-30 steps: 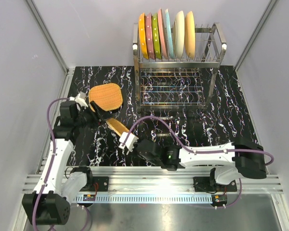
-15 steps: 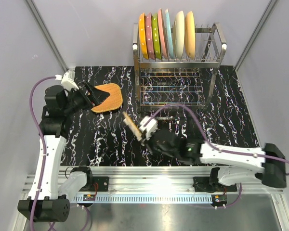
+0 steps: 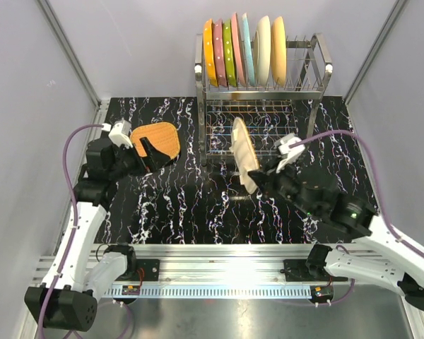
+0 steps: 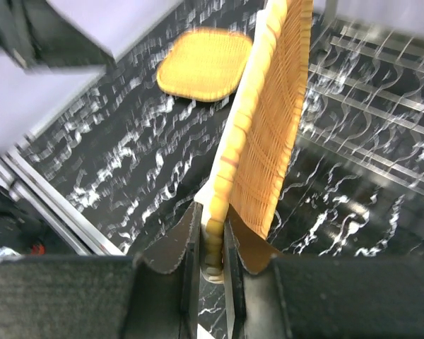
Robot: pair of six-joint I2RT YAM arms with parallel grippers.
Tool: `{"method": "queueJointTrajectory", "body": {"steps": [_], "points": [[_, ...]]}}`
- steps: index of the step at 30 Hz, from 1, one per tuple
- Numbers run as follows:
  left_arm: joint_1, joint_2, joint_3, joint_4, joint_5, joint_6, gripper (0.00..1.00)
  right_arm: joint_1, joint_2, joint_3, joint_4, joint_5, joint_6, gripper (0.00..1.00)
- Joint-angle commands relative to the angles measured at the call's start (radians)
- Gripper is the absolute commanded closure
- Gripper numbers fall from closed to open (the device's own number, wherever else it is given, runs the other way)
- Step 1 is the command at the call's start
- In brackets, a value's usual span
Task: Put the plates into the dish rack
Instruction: Insert the plate into the dish rack
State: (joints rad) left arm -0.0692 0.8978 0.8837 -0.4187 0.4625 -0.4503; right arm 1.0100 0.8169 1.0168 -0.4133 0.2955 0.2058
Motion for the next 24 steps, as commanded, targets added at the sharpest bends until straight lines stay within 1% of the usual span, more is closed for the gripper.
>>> {"method": "queueJointTrajectory", "body": {"steps": [1,4,6,9,10,13,15,19,21,24], "points": [[-0.03,-0.034,-0.012,0.077,-0.079,0.077,0.01,-0.013,-0.064,0.184,-0.021,0.036,-0.006,1.0],[-0.066,-0.039,-0.025,0.067,-0.123,0.111,0.01,-0.013,-0.056,0.28,-0.067,0.097,-0.037,1.0],[-0.09,-0.039,-0.031,0.066,-0.149,0.13,0.01,-0.011,-0.029,0.331,-0.1,0.163,-0.074,1.0],[-0.113,-0.033,-0.038,0.06,-0.182,0.154,0.01,-0.013,0.014,0.439,-0.136,0.209,-0.14,1.0],[-0.119,-0.033,-0.046,0.061,-0.186,0.159,0.01,-0.013,0.036,0.51,-0.148,0.212,-0.15,1.0],[-0.138,-0.042,-0.064,0.083,-0.18,0.17,0.01,-0.013,0.056,0.644,-0.183,0.249,-0.187,1.0],[-0.147,-0.045,-0.066,0.087,-0.179,0.174,0.01,-0.013,0.059,0.692,-0.185,0.277,-0.201,1.0],[-0.159,-0.04,-0.069,0.086,-0.189,0.183,0.01,-0.011,0.111,0.808,-0.216,0.327,-0.287,1.0],[-0.162,-0.033,-0.072,0.089,-0.194,0.185,0.01,-0.011,0.172,0.853,-0.243,0.364,-0.334,1.0],[-0.165,-0.023,-0.08,0.086,-0.188,0.19,0.01,-0.011,0.246,0.942,-0.22,0.41,-0.43,1.0]]}}
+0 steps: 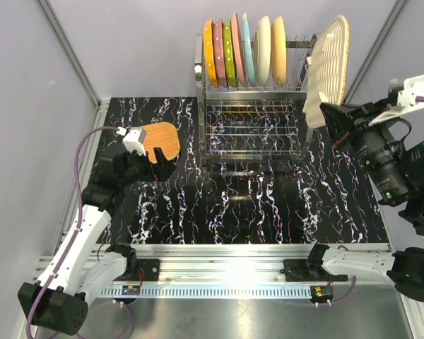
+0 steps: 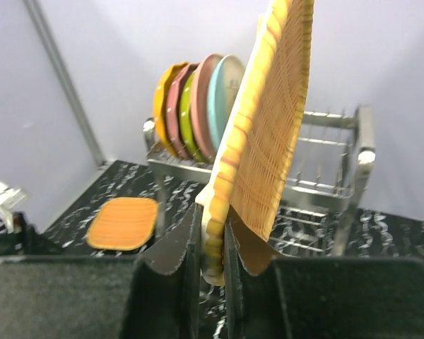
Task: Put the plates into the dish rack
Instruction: Insert the plate into the dish rack
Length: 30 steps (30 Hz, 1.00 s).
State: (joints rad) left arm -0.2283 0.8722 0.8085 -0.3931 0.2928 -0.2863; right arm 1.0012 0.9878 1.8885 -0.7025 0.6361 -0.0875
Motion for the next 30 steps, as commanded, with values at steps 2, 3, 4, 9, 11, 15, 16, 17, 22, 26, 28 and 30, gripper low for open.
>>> {"method": "queueJointTrajectory", "body": {"steps": [2,3,4,9,11,15,16,17,22,26,28,30], "points": [[-0.006,0.008,-0.009,0.065,-0.017,0.027,0.01,-0.004,0.116,0.165,0.075,0.066,-0.182,1.0],[-0.008,0.008,-0.014,0.066,-0.018,0.029,0.01,-0.003,0.129,0.193,0.09,0.066,-0.198,1.0],[-0.008,0.008,-0.026,0.071,-0.017,0.03,0.01,-0.004,0.138,0.233,0.101,0.062,-0.216,1.0],[-0.008,0.017,-0.034,0.074,-0.011,0.033,0.01,-0.006,0.233,0.265,0.107,0.066,-0.305,1.0],[-0.008,0.016,-0.032,0.069,-0.014,0.033,0.01,-0.013,0.265,0.247,0.116,0.077,-0.322,1.0],[-0.008,0.011,-0.042,0.068,-0.012,0.032,0.01,-0.105,0.262,0.103,0.227,0.066,-0.366,1.0],[-0.008,0.011,-0.043,0.068,-0.011,0.032,0.01,-0.113,0.258,0.075,0.253,0.066,-0.373,1.0],[-0.008,0.01,-0.043,0.065,-0.012,0.033,0.01,-0.125,0.253,0.048,0.289,0.042,-0.371,1.0],[-0.008,0.013,-0.042,0.065,-0.02,0.036,0.01,-0.2,0.282,-0.048,0.38,0.111,-0.423,1.0],[-0.008,0.017,-0.042,0.063,-0.012,0.036,0.01,-0.292,0.317,-0.039,0.457,0.161,-0.466,1.0],[-0.008,0.022,-0.042,0.062,-0.017,0.041,0.01,-0.358,0.353,0.007,0.443,0.168,-0.477,1.0],[-0.008,0.027,-0.032,0.054,-0.024,0.044,0.01,-0.401,0.415,0.046,0.43,0.188,-0.509,1.0]]}}
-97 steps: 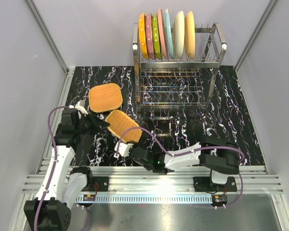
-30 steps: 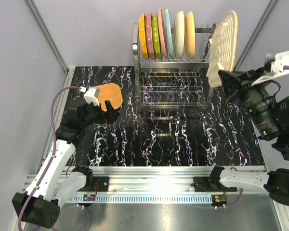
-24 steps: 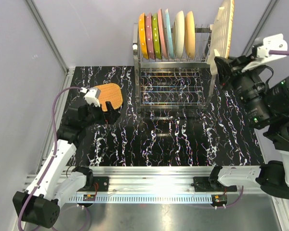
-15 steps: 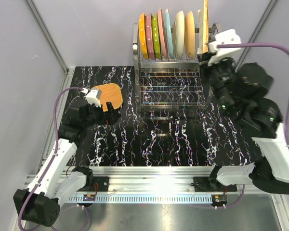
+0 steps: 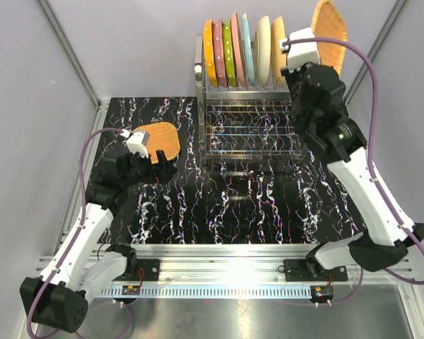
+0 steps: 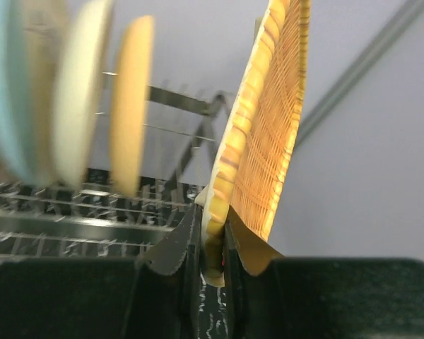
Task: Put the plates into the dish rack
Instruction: Insert the plate into the dish rack
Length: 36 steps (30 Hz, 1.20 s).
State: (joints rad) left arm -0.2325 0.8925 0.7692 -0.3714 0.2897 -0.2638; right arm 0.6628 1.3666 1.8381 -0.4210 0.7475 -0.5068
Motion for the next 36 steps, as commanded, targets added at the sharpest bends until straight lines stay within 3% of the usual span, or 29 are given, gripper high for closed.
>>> {"method": "queueJointTrajectory", "body": {"steps": [1,12,19,31,36], "points": [[-0.004,0.009,0.008,0.034,-0.021,0.023,0.01,-0.09,0.057,0.121,0.101,0.073,-0.082,1.0],[-0.004,0.017,0.002,0.035,-0.008,0.018,0.01,-0.532,0.172,0.303,-0.108,-0.186,0.174,1.0],[-0.004,0.025,0.001,0.037,0.009,0.012,0.01,-0.729,0.101,0.277,-0.024,-0.607,0.395,1.0],[-0.004,0.029,-0.005,0.037,0.014,0.006,0.01,-0.764,-0.049,0.112,0.322,-1.052,0.579,1.0],[-0.005,0.031,-0.004,0.034,0.014,0.008,0.01,-0.764,-0.064,0.036,0.445,-1.161,0.646,1.0]]}}
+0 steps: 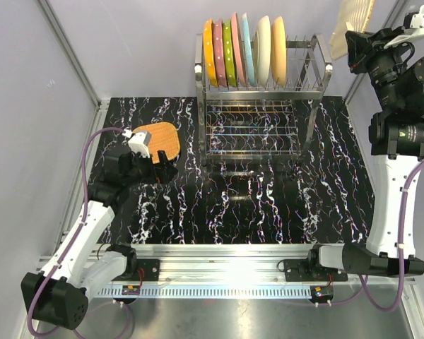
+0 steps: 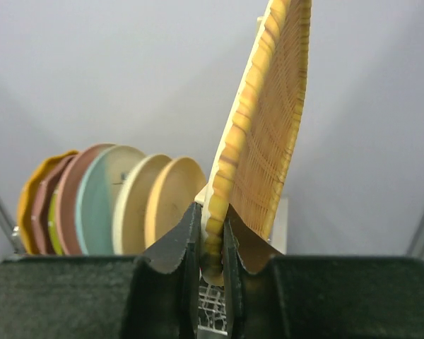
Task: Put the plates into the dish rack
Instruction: Insert the plate into the dish rack
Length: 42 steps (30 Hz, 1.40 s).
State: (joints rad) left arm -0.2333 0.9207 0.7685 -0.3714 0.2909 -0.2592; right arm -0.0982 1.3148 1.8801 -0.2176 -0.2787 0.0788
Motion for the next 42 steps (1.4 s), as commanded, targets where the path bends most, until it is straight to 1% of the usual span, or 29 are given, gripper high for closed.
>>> {"method": "queueJointTrajectory", "body": {"steps": [1,4,9,14,17,20,26,29,31,32,33,35,38,39,42], "points": [[-0.004,0.003,-0.003,0.035,0.016,0.003,0.01,-0.003,-0.011,-0.013,0.273,-0.17,0.076,1.0],[-0.004,0.004,-0.003,0.037,0.019,0.003,0.01,-0.003,0.012,-0.035,0.322,-0.236,0.128,1.0],[-0.004,0.007,0.002,0.034,0.013,0.005,0.01,-0.003,0.03,-0.11,0.444,-0.272,0.193,1.0],[-0.004,0.006,0.002,0.032,-0.001,0.009,0.01,-0.003,0.087,-0.111,0.475,-0.329,0.255,1.0],[-0.004,0.006,0.0,0.029,-0.006,0.012,0.01,-0.003,0.104,-0.133,0.509,-0.34,0.271,1.0],[-0.006,0.009,0.0,0.031,-0.012,0.014,0.01,-0.001,0.119,-0.136,0.495,-0.346,0.268,1.0],[-0.004,0.017,0.002,0.028,-0.013,0.014,0.01,0.002,0.12,-0.194,0.489,-0.33,0.233,1.0],[-0.004,0.021,0.002,0.026,-0.013,0.014,0.01,0.012,0.126,-0.203,0.466,-0.315,0.198,1.0],[-0.004,0.024,0.002,0.028,-0.013,0.012,0.01,0.037,0.133,-0.19,0.422,-0.292,0.17,1.0],[-0.004,0.023,0.003,0.028,-0.013,0.011,0.01,0.052,0.141,-0.184,0.378,-0.277,0.124,1.0],[-0.004,0.026,0.003,0.028,-0.013,0.011,0.01,0.064,0.144,-0.176,0.354,-0.239,0.098,1.0],[-0.004,0.026,0.002,0.029,-0.013,0.009,0.01,0.092,0.153,-0.168,0.325,-0.211,0.055,1.0],[-0.005,0.024,0.002,0.029,-0.012,0.009,0.01,0.092,0.166,-0.161,0.305,-0.165,0.038,1.0],[-0.004,0.024,0.002,0.028,-0.012,0.009,0.01,0.126,0.17,-0.157,0.285,-0.134,0.024,1.0],[-0.004,0.024,0.003,0.029,-0.01,0.011,0.01,0.158,0.173,-0.154,0.253,-0.079,-0.036,1.0]]}}
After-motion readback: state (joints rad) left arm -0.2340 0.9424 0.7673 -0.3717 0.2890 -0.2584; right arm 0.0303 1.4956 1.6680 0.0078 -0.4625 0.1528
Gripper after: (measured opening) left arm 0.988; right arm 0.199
